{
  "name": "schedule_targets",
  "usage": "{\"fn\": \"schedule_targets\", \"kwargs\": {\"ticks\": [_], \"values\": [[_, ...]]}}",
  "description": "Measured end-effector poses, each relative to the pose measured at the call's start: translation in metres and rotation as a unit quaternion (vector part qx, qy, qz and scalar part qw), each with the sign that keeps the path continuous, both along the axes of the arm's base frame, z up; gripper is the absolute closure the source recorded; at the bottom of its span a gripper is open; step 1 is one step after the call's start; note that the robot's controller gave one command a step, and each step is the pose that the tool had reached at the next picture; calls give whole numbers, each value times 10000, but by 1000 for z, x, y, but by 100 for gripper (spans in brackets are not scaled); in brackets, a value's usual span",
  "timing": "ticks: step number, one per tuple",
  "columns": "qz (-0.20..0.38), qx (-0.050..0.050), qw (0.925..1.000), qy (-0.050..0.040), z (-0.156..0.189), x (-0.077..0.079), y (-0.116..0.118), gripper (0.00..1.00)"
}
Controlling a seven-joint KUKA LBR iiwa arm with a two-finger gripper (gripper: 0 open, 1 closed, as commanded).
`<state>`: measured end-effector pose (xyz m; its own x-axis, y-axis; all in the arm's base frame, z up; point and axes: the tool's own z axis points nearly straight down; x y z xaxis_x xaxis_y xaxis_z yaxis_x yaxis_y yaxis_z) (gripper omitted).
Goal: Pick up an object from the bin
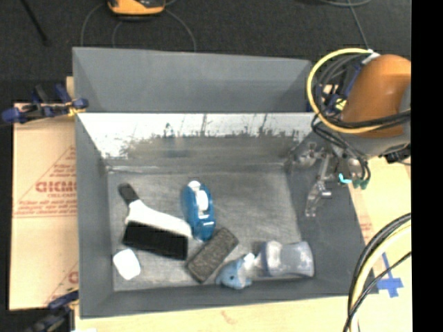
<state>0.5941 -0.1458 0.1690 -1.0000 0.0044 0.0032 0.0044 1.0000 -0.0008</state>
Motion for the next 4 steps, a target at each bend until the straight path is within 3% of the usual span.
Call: {"fn": "schedule_targets", "kwargs": {"ticks": [1, 2, 3, 4], "values": [[18, -8, 10000, -40, 5, 2, 1, 0], [722, -5, 9974, -44, -42, -34, 27, 0], [1192, 17, 9929, -13, -49, -80, 75, 0], [1973, 0, 9803, -36, -56, -64, 71, 0]]}}
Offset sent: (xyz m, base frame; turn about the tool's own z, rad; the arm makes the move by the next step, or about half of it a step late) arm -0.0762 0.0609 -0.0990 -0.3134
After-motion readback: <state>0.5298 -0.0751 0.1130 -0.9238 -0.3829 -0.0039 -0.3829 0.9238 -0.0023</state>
